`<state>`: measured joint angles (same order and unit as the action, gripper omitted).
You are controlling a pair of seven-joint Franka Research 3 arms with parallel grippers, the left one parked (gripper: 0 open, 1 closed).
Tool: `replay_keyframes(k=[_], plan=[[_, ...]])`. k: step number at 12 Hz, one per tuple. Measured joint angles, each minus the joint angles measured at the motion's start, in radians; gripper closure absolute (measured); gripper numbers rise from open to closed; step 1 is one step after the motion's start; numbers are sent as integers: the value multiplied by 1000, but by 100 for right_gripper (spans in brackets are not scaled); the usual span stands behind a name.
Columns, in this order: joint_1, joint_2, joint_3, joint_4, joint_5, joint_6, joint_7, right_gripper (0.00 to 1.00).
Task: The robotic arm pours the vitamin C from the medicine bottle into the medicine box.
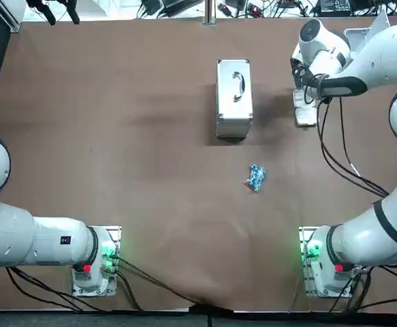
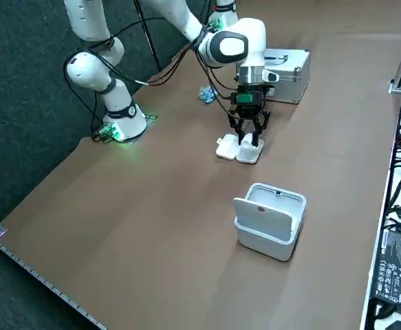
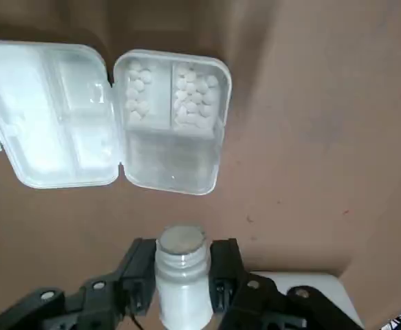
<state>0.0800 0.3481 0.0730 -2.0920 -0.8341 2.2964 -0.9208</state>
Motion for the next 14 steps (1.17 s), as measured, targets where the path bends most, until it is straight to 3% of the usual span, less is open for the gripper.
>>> replay_keyframes(k=[8,14], plan=[[25,5,22,-28,-156,-41,54,57],[46,11,28,-28,-199,-66,128,57]])
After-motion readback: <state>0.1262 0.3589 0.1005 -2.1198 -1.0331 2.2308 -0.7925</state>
